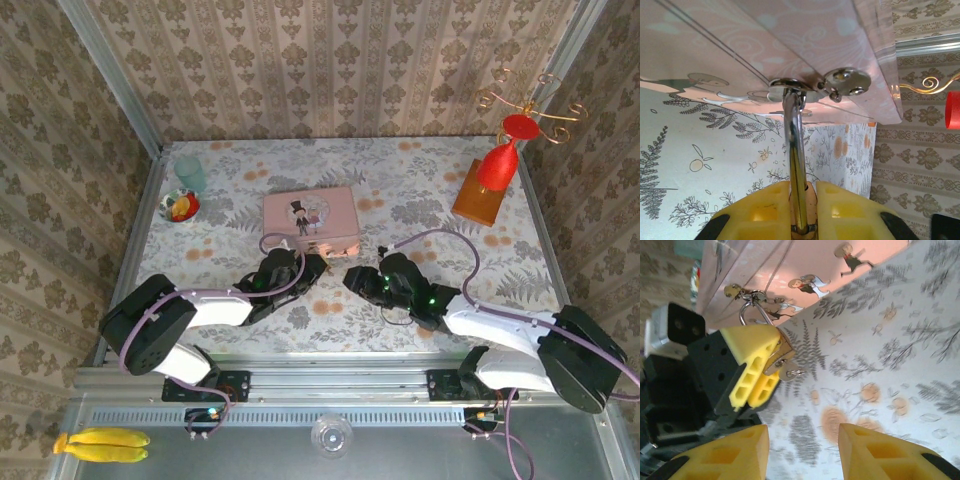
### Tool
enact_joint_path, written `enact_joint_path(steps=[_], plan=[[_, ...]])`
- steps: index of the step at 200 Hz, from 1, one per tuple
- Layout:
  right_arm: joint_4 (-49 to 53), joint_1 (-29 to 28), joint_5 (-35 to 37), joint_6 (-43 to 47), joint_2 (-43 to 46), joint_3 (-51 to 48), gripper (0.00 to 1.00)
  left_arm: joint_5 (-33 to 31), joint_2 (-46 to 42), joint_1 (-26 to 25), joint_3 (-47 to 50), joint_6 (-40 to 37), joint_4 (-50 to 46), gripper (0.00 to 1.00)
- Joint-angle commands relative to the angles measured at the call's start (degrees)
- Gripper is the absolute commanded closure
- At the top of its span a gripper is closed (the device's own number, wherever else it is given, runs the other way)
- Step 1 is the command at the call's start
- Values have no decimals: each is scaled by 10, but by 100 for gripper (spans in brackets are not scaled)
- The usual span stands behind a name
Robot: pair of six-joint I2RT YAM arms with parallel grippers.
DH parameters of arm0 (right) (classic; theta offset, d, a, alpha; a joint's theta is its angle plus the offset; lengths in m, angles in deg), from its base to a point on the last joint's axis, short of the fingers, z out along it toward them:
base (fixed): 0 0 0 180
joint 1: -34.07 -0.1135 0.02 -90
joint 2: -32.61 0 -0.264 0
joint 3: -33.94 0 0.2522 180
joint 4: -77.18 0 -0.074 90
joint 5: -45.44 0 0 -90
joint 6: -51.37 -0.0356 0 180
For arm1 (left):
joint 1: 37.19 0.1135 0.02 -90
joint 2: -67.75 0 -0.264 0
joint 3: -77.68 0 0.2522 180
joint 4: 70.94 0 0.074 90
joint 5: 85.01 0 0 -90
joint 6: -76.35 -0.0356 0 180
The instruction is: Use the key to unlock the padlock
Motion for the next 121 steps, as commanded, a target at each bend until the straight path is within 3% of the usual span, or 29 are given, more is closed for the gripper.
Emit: enact_joint_path(steps=[1, 16, 57, 100, 121], plan=[[86, -24, 83, 179, 41, 18, 58, 2, -17, 5, -6, -22, 44, 100], [82, -36, 115, 259, 63, 18, 58, 5, -20, 5, -3, -21, 45, 100], [86, -59, 115, 427, 79, 46, 57, -1, -32, 3, 10, -19, 42, 100], [6, -147, 189, 626, 27, 48, 56, -12, -53, -5, 17, -21, 34, 100], [-41, -160, 203, 680, -17, 50, 54, -18, -65, -11, 25, -18, 32, 100]])
